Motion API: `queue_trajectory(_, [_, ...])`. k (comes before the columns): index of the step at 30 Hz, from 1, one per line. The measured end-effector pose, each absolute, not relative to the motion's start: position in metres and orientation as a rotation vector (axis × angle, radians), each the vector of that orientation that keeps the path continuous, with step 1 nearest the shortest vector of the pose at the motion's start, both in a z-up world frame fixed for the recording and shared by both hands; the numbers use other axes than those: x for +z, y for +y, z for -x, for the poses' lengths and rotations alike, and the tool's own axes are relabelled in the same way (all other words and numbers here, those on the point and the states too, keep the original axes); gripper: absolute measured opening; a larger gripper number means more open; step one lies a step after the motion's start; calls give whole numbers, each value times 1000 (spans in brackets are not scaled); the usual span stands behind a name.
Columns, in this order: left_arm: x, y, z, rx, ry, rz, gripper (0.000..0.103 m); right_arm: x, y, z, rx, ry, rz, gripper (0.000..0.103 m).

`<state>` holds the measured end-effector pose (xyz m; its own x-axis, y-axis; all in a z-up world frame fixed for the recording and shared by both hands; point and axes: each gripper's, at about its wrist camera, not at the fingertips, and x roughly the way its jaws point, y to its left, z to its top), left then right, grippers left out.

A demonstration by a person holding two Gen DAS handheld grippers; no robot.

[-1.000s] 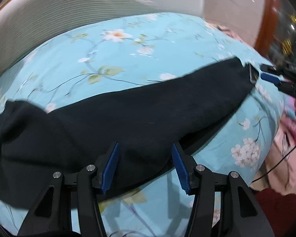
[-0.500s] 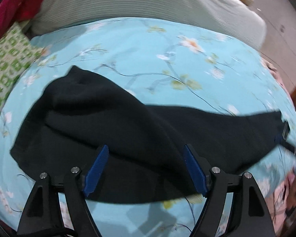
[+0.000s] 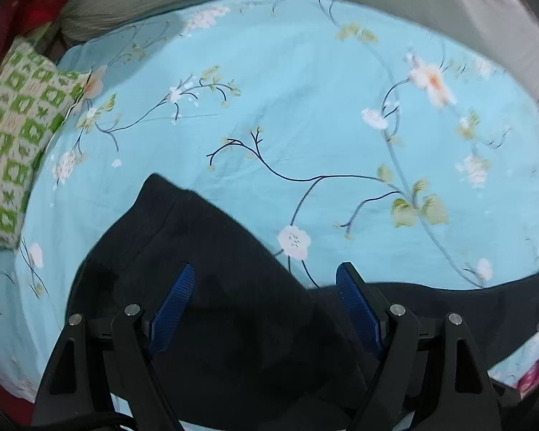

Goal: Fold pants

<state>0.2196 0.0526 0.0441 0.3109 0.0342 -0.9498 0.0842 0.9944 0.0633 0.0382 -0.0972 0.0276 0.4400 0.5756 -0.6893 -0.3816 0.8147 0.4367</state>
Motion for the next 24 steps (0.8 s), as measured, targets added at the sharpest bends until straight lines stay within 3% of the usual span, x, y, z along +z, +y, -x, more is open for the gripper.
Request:
queue_trajectory(5, [18, 45, -242, 51, 1337, -231, 81, 14, -69, -56, 629, 972, -150, 53])
queue_trajectory(7, [11, 46, -243, 61, 1346, -261, 71, 10, -63, -61, 633, 980, -127, 53])
queue_trajectory(9, [8, 47, -240, 46, 1347, -265, 42, 7, -57, -62, 632, 976, -102, 53])
queue_trajectory(11, [8, 51, -235, 32, 1341, -252, 25, 8, -53, -63, 631, 966, -85, 53])
queue_trajectory(14, [20, 58, -223, 15, 1282, -210, 11, 8, -49, -66, 632, 953, -71, 53])
queue_trajectory(24, [68, 97, -162, -55, 1078, 19, 5, 6, -37, -64, 634, 919, -6, 53])
